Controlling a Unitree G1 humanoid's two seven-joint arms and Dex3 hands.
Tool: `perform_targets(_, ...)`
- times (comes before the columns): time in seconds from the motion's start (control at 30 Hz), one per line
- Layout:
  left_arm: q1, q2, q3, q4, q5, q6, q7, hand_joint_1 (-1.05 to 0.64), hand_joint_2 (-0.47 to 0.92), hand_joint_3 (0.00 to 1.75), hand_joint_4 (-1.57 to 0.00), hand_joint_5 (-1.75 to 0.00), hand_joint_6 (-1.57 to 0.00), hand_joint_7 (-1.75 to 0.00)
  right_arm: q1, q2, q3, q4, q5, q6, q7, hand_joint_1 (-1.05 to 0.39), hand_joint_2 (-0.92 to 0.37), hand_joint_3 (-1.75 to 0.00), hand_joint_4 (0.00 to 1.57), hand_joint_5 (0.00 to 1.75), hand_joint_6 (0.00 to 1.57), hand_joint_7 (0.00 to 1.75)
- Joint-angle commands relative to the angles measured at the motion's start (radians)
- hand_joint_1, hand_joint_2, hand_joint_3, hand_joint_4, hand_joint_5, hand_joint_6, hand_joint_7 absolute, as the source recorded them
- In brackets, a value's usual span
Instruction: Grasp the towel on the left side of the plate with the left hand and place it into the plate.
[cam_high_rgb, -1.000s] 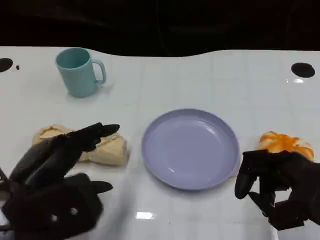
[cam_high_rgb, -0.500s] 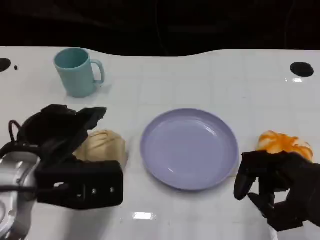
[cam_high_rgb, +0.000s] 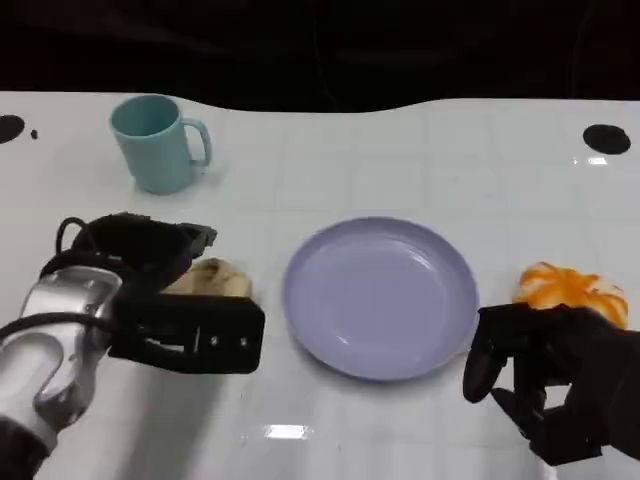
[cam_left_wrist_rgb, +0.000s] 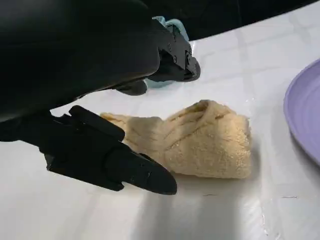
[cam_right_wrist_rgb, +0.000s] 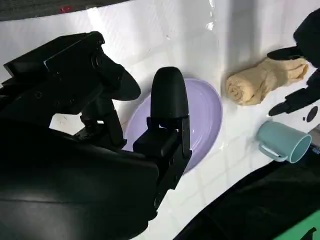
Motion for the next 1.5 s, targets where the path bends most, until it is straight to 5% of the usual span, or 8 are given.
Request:
perform_targets(0.03,-0.079,-0.024,-0.032,0.168,0.004,-0.036,0.029,-0.45,0.87,0.0,-0.47,-0.21,-0.38,-0.03,0.001,-0.01,-0.006,-0.02,0.001,0.019,0.0,0.0,-0.55,-1.09,0.76,1.75,0.71,1.42)
perform_targets(0.5,-0.225,-0.124,-0.155,0.603,0.012,-0.124,0.177,-0.45,0.92,0.14,-0.77,-0.29,-0.73,-0.09,0.004,-0.014,-0.011,-0.024,0.0,0.013,0.0,-0.01,-0.54,-1.1,0.76,1.75,0.72,1.43)
perform_targets(0.87,-0.174,-0.102,-0.11,0.621,-0.043,-0.251,0.513,-0.24,0.92,0.08,-0.82,-1.69,-1.19,-0.19,0.01,-0.014,-0.013,-0.032,0.001,0.018,0.0,-0.01,-0.54,-1.11,0.76,1.75,0.71,1.43)
perform_targets(0.9,-0.172,-0.1,-0.107,0.622,-0.046,-0.258,0.535,-0.24,0.91,0.1,-0.83,-1.72,-1.18,-0.28,0.01,-0.015,-0.012,-0.033,0.0,0.018,0.001,-0.01,-0.54,-1.11,0.76,1.75,0.71,1.43)
perform_targets(0.97,-0.166,-0.097,-0.098,0.622,-0.054,-0.277,0.577,-0.2,0.92,0.15,-0.87,-1.74,-0.79,-1.29,0.01,-0.016,-0.011,-0.035,-0.002,0.021,0.001,-0.01,-0.54,-1.11,0.76,1.75,0.71,1.43)
perform_targets(1.1,-0.164,-0.105,-0.06,0.577,-0.092,-0.261,0.572,-0.2,0.92,0.21,-0.88,-1.75,-0.62,-1.72,0.007,-0.014,-0.01,-0.034,-0.002,0.025,0.0,0.0,-0.53,-1.11,0.76,1.75,0.71,1.43)
perform_targets(1.33,-0.148,-0.129,-0.002,0.358,-0.124,-0.109,0.477,-0.24,0.9,0.23,-0.85,-1.75,-0.52,-1.7,0.006,-0.013,-0.007,-0.029,-0.001,0.019,-0.001,0.0,-0.54,-1.11,0.76,1.75,0.71,1.43)
perform_targets(1.5,-0.127,-0.133,-0.008,0.157,-0.112,-0.043,0.383,-0.26,0.9,0.21,-0.84,-1.75,-0.68,-1.14,0.004,-0.012,-0.004,-0.029,-0.003,0.023,-0.002,-0.01,-0.53,-1.11,0.76,1.75,0.71,1.43)
